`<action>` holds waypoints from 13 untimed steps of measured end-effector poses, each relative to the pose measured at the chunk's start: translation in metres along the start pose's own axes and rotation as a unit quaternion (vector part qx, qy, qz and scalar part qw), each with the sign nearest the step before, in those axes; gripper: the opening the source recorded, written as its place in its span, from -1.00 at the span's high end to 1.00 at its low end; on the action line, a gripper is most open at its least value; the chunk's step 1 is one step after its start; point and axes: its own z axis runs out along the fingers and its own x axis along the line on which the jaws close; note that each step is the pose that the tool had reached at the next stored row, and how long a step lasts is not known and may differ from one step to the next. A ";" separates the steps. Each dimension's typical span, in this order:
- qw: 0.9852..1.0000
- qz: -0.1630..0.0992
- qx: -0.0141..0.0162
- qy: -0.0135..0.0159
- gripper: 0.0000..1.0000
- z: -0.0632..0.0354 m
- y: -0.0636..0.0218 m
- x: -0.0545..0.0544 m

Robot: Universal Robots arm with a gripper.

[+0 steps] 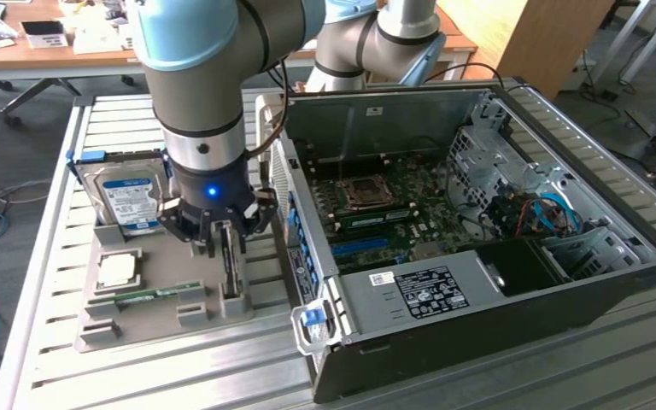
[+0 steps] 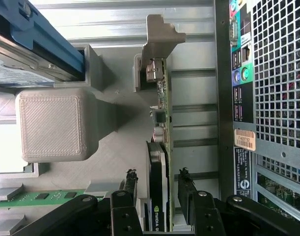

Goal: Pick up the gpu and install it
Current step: 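Pick up the gpu and move the gpu toward the slot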

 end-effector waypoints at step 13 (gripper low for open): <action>1.000 0.000 0.000 0.000 0.06 0.0007 0.0001 -0.001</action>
